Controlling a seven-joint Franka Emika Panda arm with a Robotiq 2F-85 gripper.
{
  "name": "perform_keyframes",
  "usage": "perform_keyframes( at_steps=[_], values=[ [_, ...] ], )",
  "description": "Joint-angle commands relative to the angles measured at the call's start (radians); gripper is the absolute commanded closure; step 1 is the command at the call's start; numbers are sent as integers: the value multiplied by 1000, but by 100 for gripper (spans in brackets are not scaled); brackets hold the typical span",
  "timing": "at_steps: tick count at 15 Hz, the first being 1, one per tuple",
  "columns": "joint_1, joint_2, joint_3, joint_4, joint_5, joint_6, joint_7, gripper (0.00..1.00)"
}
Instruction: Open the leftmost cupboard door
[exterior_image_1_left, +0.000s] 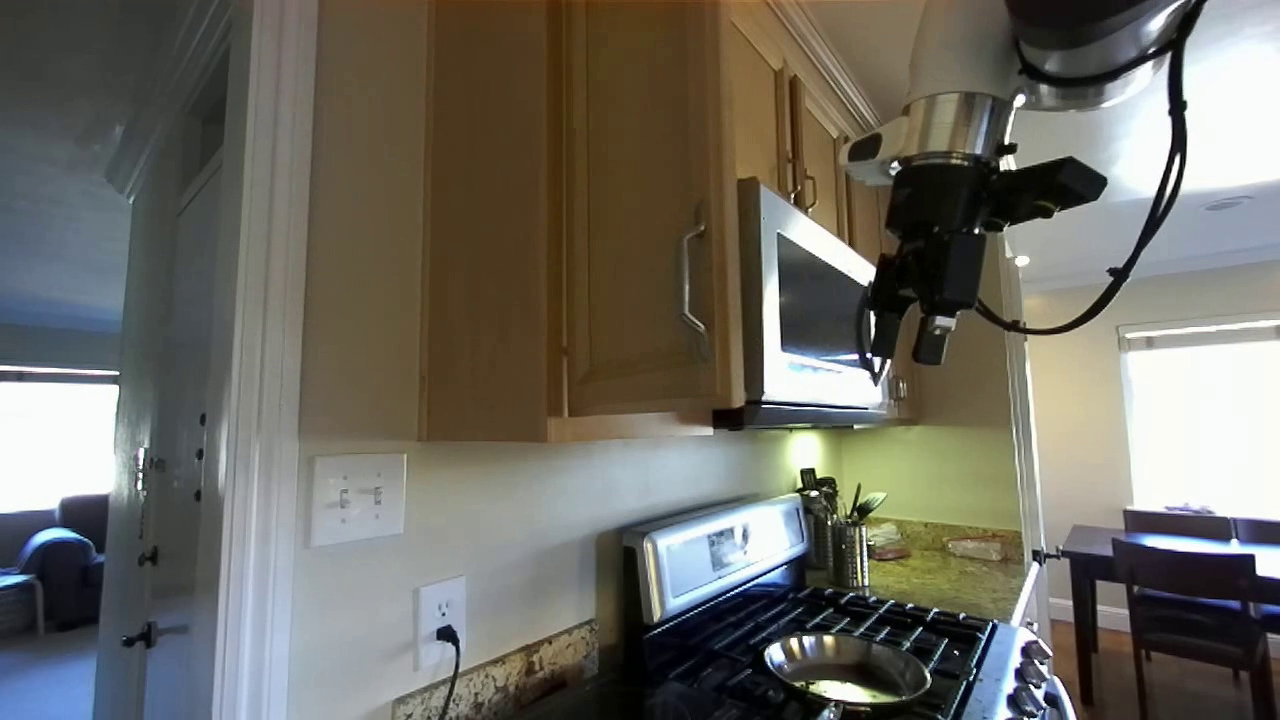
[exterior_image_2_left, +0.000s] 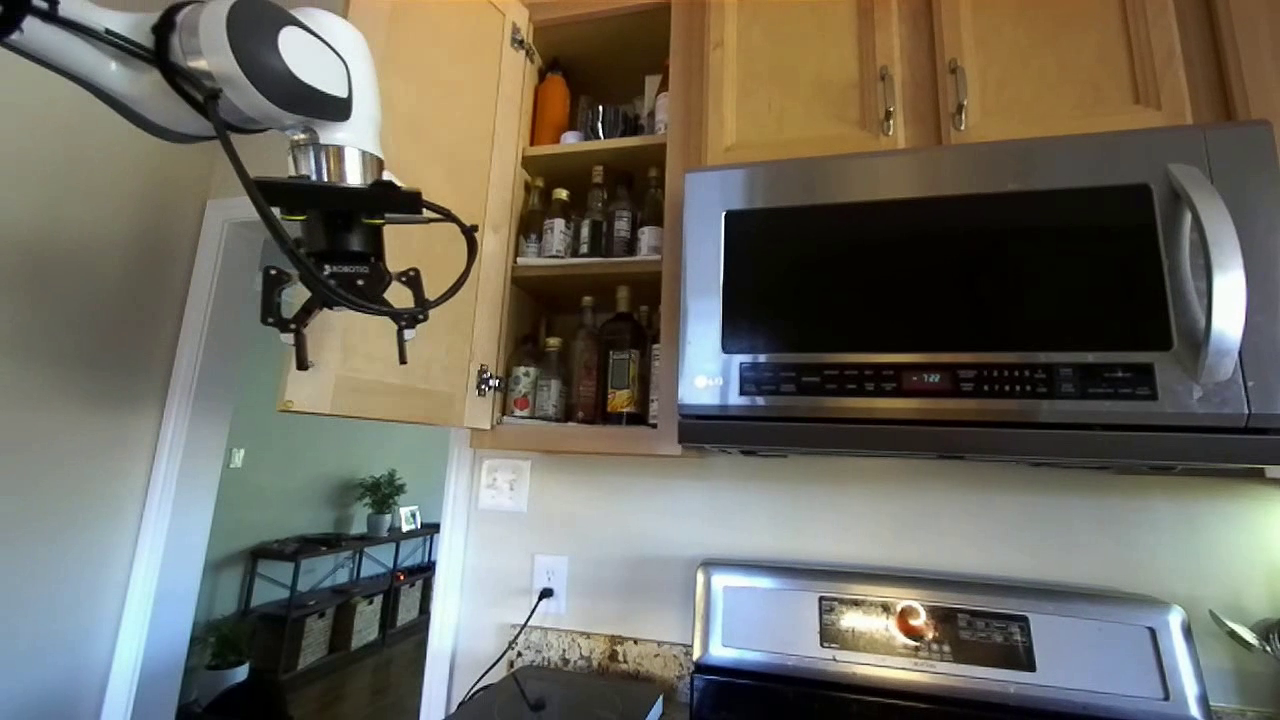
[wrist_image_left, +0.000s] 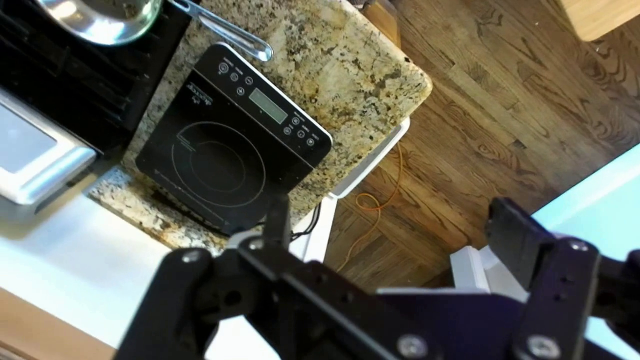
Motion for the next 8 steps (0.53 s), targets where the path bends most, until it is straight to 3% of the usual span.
perform_keyframes(
  at_steps=[1, 8],
  values=[
    [-52, 83, -44, -8, -41, 53, 107, 0],
    [-156, 266, -77, 15, -47, 70, 348, 0]
  ],
)
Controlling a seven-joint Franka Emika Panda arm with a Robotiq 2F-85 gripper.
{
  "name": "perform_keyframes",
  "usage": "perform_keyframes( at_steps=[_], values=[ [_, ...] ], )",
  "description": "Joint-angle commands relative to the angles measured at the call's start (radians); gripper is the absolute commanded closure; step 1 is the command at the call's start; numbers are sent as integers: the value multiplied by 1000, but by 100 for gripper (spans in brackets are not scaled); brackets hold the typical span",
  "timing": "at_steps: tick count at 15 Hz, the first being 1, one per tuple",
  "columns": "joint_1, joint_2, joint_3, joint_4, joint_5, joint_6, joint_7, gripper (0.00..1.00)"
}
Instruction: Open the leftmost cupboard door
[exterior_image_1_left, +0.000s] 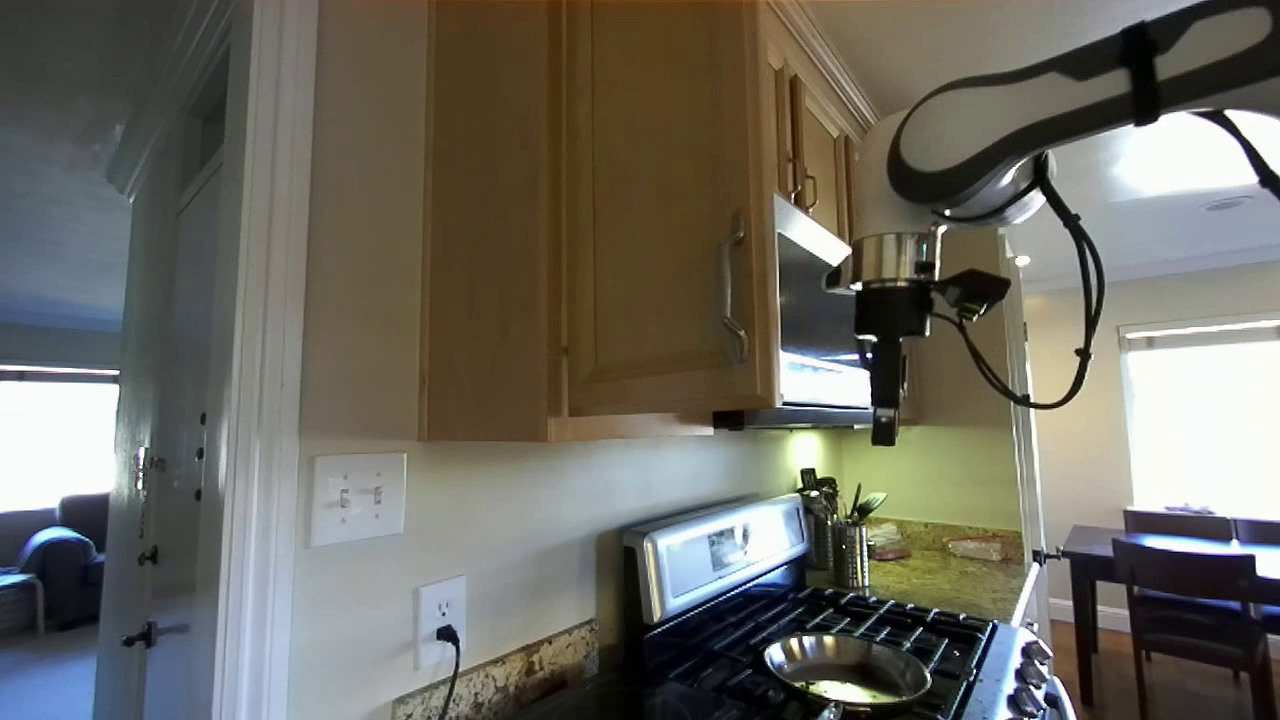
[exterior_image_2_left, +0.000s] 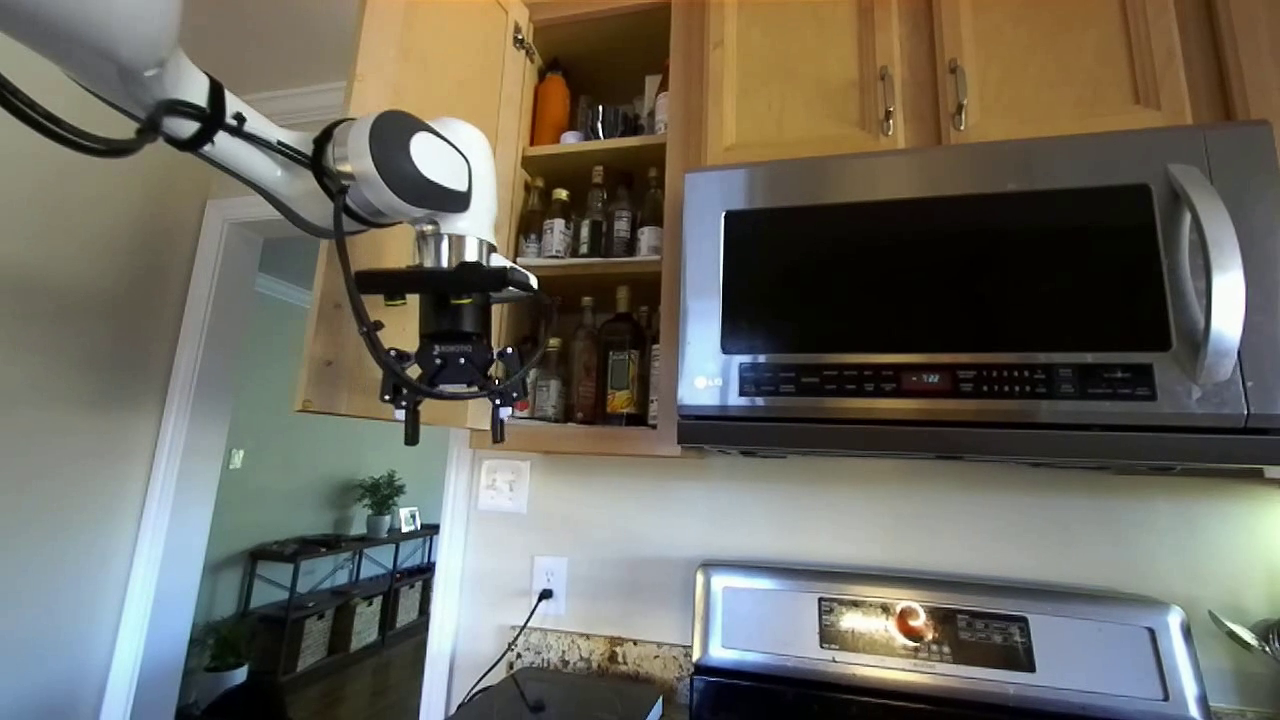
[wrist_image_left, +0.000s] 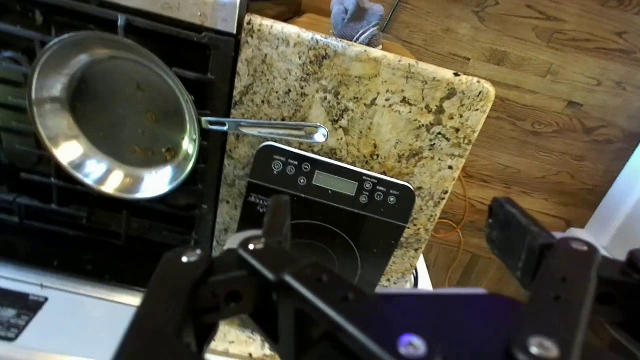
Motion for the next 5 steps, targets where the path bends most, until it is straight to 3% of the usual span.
perform_keyframes(
  at_steps=[1, 2, 3, 5],
  values=[
    [-39, 69, 5, 21, -6, -8, 160, 0],
    [-49, 81, 10, 20, -7, -3, 208, 0],
    [-26, 59, -2, 6, -1, -3, 125, 0],
    [-27, 74, -1, 7, 0, -3, 134, 0]
  ],
)
